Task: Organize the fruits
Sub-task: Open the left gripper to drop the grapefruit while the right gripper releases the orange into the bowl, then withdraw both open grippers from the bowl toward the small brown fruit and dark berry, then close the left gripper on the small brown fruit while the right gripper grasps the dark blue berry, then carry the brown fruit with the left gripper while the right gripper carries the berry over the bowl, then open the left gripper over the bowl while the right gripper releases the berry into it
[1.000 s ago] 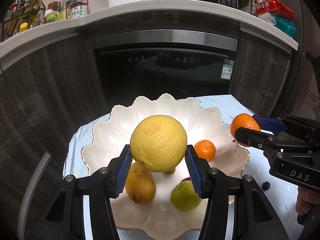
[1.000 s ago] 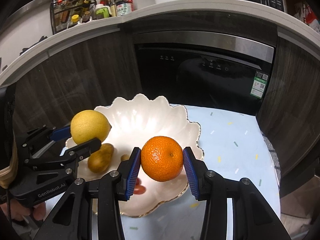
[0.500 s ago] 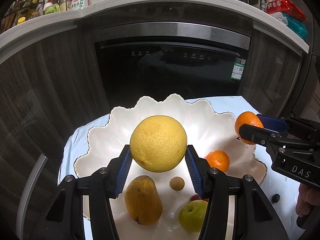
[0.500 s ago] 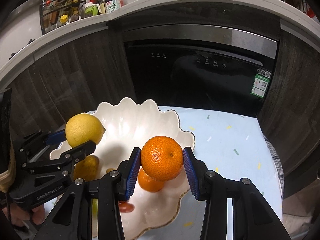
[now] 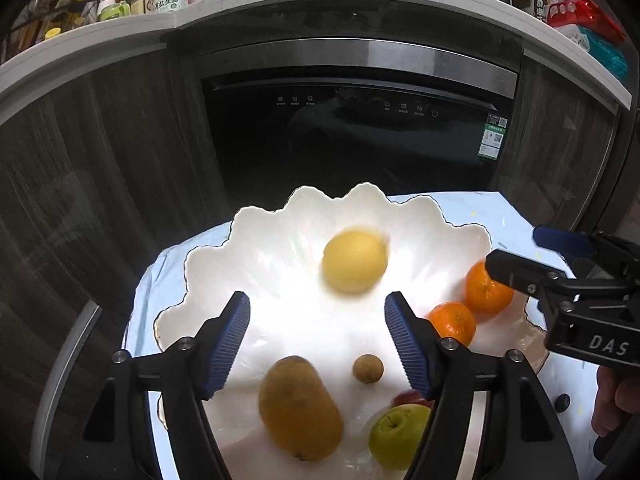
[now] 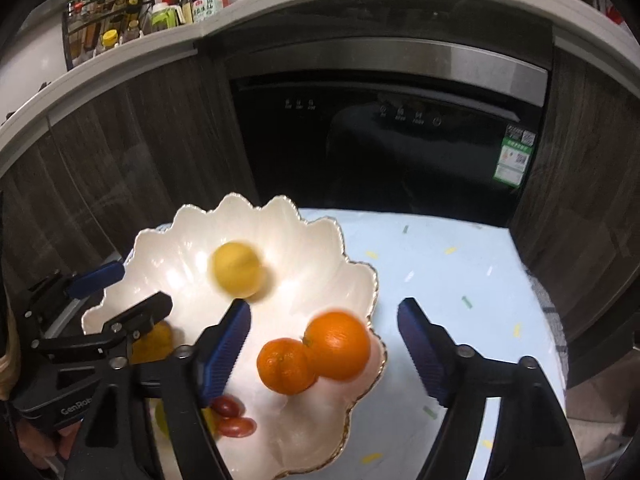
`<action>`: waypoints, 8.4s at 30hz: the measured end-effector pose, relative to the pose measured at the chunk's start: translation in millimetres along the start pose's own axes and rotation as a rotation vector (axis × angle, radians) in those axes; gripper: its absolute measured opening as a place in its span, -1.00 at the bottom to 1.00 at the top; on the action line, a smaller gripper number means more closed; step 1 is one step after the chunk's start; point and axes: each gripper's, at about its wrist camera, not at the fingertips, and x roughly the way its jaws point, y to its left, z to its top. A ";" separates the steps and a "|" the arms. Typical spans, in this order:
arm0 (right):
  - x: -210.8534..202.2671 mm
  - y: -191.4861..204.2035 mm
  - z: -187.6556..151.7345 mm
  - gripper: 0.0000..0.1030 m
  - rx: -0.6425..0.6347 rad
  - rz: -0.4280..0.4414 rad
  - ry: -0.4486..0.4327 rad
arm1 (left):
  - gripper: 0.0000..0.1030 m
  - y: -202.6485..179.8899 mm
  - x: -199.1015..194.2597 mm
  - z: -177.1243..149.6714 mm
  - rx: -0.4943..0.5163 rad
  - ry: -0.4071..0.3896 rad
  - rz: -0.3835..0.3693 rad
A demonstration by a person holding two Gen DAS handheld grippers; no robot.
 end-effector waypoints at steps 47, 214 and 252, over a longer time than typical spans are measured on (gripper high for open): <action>-147.7 -12.9 -56.2 0.57 -0.011 -0.046 -0.124 | 0.92 -52.4 -135.0 -41.3 -0.054 -0.097 0.044; -116.9 47.9 -66.4 -0.57 -0.230 0.144 -0.063 | -0.47 -23.4 -121.2 -66.0 -0.122 -0.080 0.032; -73.6 54.4 -52.5 0.26 -0.189 0.040 -0.002 | 0.40 3.5 -87.1 -62.6 -0.172 0.001 0.068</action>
